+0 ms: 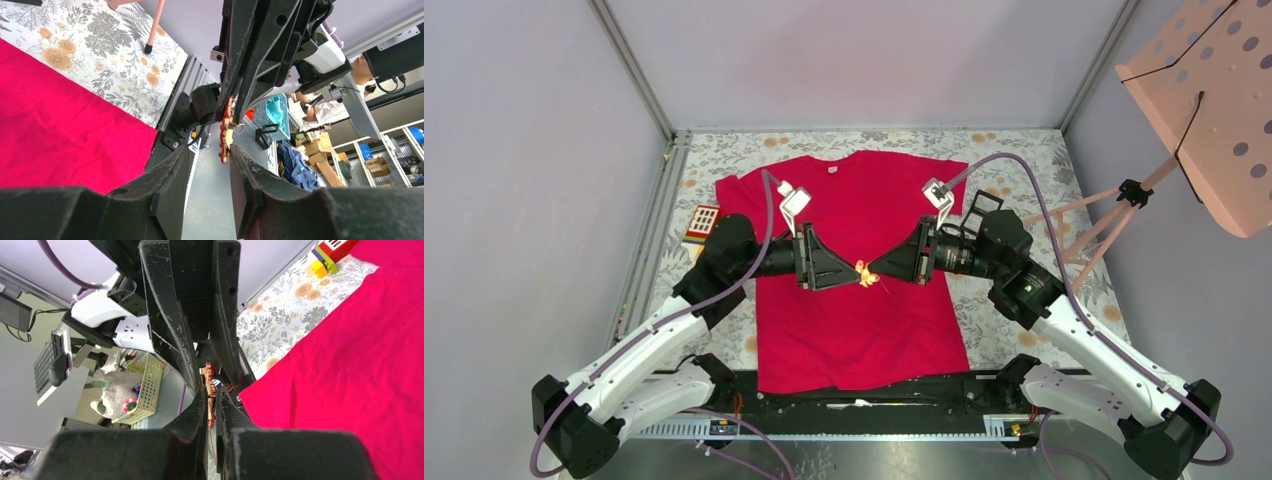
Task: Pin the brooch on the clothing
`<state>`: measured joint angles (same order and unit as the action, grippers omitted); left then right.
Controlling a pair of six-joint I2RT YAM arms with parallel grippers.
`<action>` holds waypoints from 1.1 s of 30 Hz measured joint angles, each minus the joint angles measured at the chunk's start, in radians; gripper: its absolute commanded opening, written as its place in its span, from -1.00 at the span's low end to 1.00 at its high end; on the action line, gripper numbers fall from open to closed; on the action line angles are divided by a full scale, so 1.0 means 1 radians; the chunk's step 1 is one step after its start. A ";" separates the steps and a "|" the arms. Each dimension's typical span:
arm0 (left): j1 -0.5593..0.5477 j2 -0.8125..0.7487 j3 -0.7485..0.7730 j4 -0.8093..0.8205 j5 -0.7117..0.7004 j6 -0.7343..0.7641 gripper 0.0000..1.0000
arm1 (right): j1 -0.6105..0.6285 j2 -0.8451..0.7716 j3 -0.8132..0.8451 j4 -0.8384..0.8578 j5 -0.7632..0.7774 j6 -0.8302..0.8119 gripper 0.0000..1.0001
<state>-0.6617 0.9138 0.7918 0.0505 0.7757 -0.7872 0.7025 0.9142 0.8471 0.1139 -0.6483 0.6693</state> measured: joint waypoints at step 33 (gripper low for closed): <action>-0.104 -0.021 -0.139 0.349 -0.232 -0.232 -0.68 | 0.002 -0.080 -0.060 0.078 0.135 0.018 -1.00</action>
<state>-0.7654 0.8925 0.6529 0.4000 0.5442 -1.0195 0.7048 0.8345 0.7872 0.1921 -0.5137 0.6876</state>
